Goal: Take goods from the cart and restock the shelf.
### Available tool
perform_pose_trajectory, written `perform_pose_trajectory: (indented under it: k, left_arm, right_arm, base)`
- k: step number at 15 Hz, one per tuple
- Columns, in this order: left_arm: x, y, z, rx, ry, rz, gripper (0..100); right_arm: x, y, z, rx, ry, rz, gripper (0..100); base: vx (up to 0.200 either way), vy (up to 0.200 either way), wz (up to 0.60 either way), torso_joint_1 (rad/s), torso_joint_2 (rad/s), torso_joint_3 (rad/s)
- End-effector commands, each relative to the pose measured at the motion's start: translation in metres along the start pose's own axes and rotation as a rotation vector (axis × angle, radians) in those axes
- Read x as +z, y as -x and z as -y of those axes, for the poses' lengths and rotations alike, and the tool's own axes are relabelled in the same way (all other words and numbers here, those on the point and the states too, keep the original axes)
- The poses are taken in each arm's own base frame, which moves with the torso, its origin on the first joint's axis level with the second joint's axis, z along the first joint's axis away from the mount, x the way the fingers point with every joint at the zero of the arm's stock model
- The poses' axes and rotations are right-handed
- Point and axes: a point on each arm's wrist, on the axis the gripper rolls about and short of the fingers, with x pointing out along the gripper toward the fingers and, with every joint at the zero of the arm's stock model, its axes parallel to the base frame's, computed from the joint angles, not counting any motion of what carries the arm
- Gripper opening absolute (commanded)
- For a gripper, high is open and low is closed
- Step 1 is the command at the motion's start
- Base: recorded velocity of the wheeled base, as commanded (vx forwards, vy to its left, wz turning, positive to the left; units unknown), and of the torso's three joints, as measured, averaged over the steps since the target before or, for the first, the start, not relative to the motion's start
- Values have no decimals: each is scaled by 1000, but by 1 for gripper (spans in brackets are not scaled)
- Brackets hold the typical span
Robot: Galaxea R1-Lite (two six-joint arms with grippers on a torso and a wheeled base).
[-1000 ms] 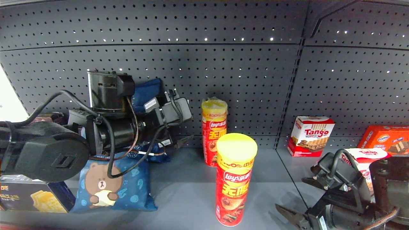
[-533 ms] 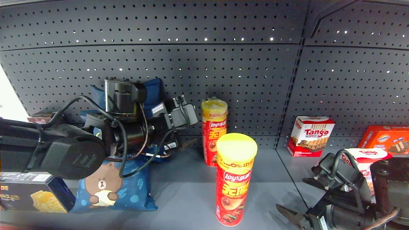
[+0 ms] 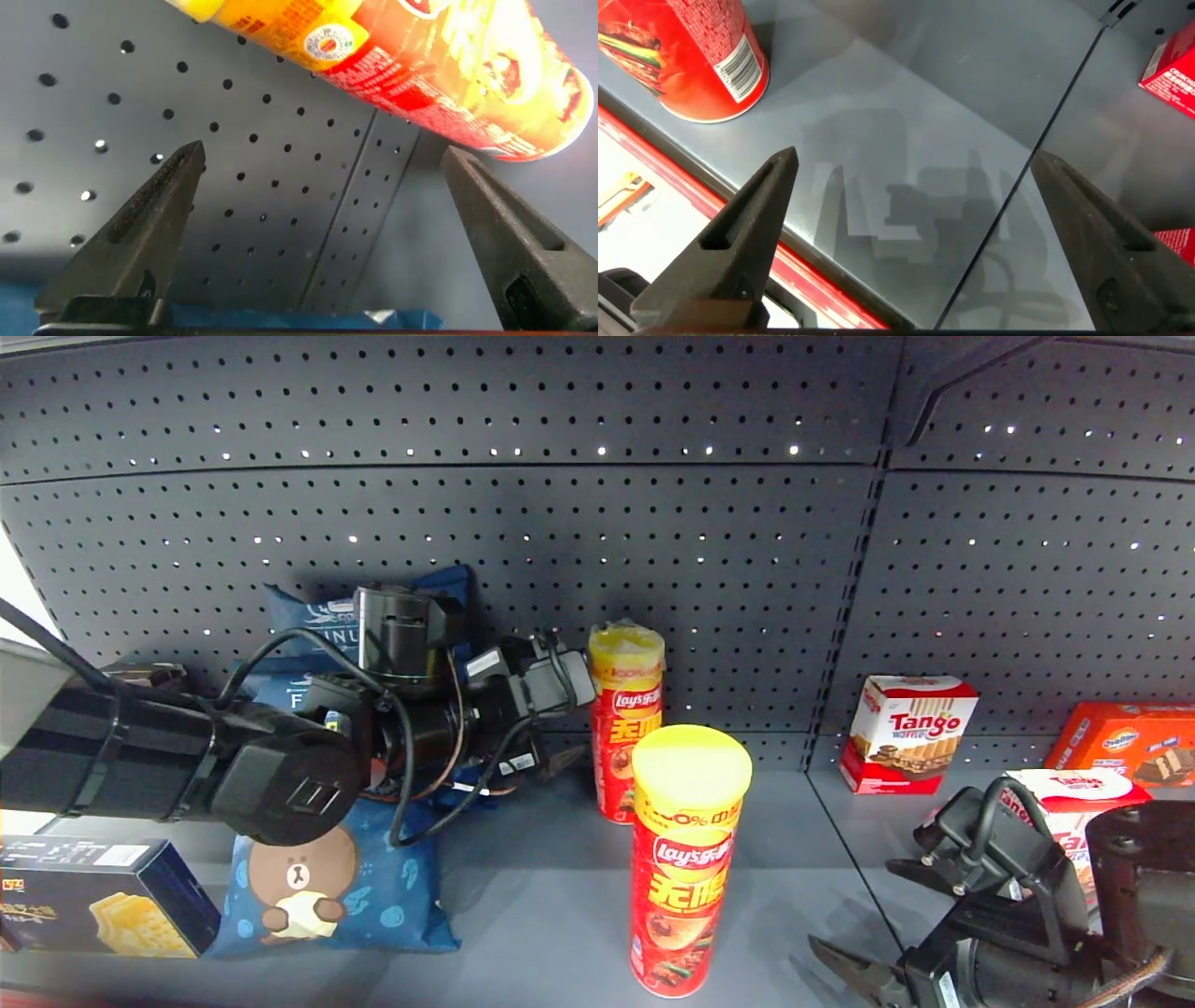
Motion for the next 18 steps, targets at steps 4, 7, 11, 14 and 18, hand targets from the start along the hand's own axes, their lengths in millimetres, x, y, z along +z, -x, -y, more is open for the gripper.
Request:
perform_pose_trajectory:
  k: [4,7,11,14,18]
  left_arm:
    - [-2,-16,3,-9,1,-2,100]
    - [0,-19,7,-22,0,2,100]
    - [3,-26,12,-33,15,8,100]
    - [3,-27,13,-36,14,10,100]
    - [3,-24,13,-36,16,8,100]
  right_arm:
    - [-4,1,0,0,1,-6,100]
    - [-4,2,0,0,1,-4,100]
    - [-6,2,0,-2,1,-7,100]
    - [-7,4,0,-2,1,-9,100]
    - [-9,6,1,-2,1,-9,100]
  base:
    - [0,0,0,0,0,0]
    - [0,0,0,0,0,0]
    - [0,0,0,0,0,0]
    - [0,0,0,0,0,0]
    - [0,0,0,0,0,0]
